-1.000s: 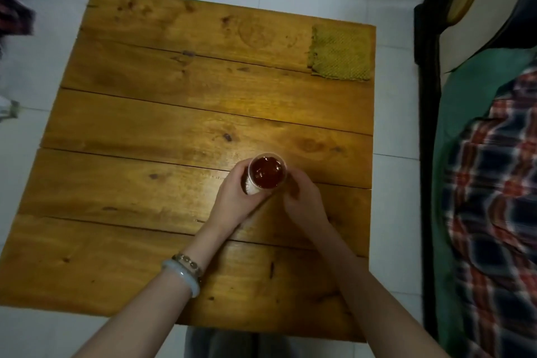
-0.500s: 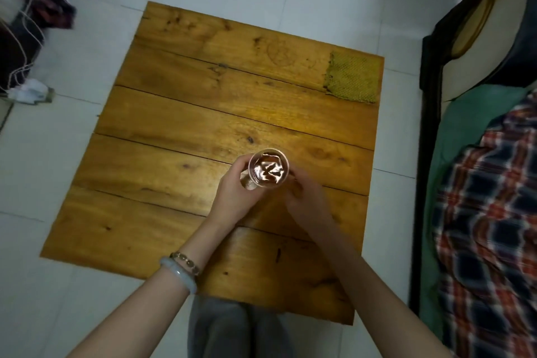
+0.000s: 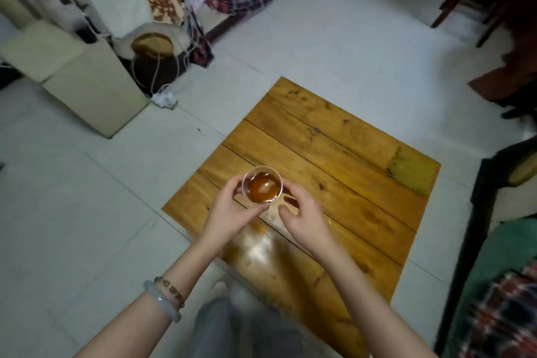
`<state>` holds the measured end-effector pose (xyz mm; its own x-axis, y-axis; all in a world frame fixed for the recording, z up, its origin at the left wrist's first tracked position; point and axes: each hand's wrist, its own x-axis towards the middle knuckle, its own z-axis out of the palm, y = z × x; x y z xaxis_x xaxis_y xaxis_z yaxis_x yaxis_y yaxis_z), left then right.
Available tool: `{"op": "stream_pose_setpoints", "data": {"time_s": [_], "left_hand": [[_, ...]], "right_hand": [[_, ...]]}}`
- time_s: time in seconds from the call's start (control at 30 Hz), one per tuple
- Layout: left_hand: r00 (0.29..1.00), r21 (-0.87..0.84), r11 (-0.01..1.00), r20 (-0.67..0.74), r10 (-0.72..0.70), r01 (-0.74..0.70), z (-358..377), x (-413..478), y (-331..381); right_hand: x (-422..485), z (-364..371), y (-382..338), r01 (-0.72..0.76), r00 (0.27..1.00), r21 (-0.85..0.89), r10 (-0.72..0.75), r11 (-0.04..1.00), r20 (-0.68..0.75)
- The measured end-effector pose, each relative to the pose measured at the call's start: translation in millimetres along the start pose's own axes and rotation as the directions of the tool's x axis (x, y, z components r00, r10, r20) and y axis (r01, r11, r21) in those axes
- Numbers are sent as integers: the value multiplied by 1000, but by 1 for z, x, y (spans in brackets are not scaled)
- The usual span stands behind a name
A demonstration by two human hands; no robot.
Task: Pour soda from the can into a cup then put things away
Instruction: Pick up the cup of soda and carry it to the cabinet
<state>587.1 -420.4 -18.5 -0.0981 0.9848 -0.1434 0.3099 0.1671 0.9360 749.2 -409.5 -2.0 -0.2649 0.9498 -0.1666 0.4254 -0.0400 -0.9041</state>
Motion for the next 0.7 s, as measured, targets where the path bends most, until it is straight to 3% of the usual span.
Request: {"op": "stream_pose_setpoints", "data": {"time_s": [0.3,0.7], "left_hand": [[961,-39,998,-267,-67,59,-160,-58,-5],[853,-25,995,-514,-94,94,-380,-117,-41]], "right_hand": [[17,111,-114,215,936,-110,-172,970,308],[45,299,-255,440,757,-67,-329,896,565]]}}
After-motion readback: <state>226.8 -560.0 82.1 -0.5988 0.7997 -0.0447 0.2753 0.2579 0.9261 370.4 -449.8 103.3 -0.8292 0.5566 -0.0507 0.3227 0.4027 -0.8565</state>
